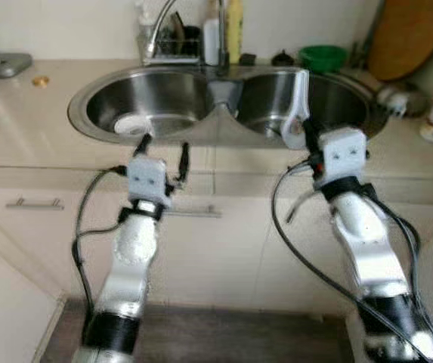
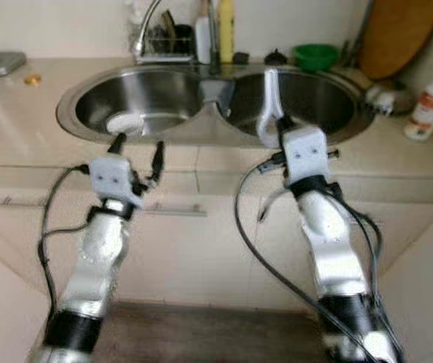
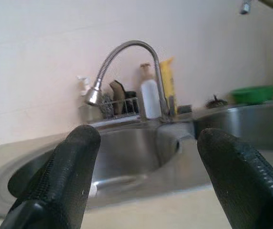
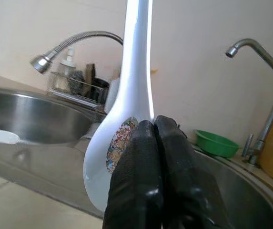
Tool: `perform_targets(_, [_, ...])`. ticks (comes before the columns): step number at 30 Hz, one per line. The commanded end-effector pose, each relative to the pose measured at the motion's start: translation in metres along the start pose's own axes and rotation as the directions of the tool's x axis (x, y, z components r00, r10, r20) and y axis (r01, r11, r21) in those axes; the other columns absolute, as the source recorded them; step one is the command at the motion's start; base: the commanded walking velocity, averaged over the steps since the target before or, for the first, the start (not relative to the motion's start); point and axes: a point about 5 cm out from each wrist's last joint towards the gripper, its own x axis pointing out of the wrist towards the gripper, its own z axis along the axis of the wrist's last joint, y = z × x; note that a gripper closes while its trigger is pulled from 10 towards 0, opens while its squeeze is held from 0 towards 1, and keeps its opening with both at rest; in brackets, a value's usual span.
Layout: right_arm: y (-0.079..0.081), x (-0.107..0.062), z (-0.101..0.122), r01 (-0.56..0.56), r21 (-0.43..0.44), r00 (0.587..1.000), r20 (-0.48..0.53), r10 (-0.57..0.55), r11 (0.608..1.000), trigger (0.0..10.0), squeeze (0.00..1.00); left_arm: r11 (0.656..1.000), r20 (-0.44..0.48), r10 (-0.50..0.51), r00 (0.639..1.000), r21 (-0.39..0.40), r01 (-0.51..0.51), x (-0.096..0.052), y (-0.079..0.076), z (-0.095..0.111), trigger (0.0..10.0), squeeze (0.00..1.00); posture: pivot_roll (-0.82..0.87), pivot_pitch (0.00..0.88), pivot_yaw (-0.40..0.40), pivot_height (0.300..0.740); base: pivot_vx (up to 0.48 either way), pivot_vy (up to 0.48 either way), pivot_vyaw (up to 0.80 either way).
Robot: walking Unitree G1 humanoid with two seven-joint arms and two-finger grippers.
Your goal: Kitchen organization
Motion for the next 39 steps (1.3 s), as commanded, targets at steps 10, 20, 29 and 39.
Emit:
perform_targets(10, [-0.007,0.002,0.003,0.018,-0.015,1.0,0.015,-0.017,1.0,10.0,0.0,0.999,0.011,-0.028,1.0,-0.016,0.028,0.003,-0.009,0.003,10.0,0.0,-0.09,0.0,0.025,0.74,0.324,0.0,0.0])
perform_targets(20, [-0.005,0.008,-0.002,-0.015,-0.019,1.0,-0.019,0.015,1.0,10.0,0.0,1.0,0.009,-0.025,1.0,-0.015,0.025,0.002,-0.009,0.003,10.0,0.0,-0.08,0.0,0.02,0.74,0.315,0.0,0.0])
perform_targets(29, [-0.011,0.02,-0.022,-0.001,0.016,0.983,-0.183,0.004,1.0,10.0,0.0,0.999,0.014,-0.023,1.0,-0.031,0.023,0.003,-0.01,0.004,10.0,0.0,-0.08,0.0,0.019,0.74,0.0,0.0,0.0])
perform_targets(39, [-0.027,0.034,-0.06,0.054,0.065,0.877,-0.48,-0.016,0.996,10.0,0.0,0.999,0.014,-0.025,1.0,-0.024,0.026,0.004,-0.01,0.004,10.0,0.0,-0.07,0.0,0.016,0.74,0.0,0.0,0.0])
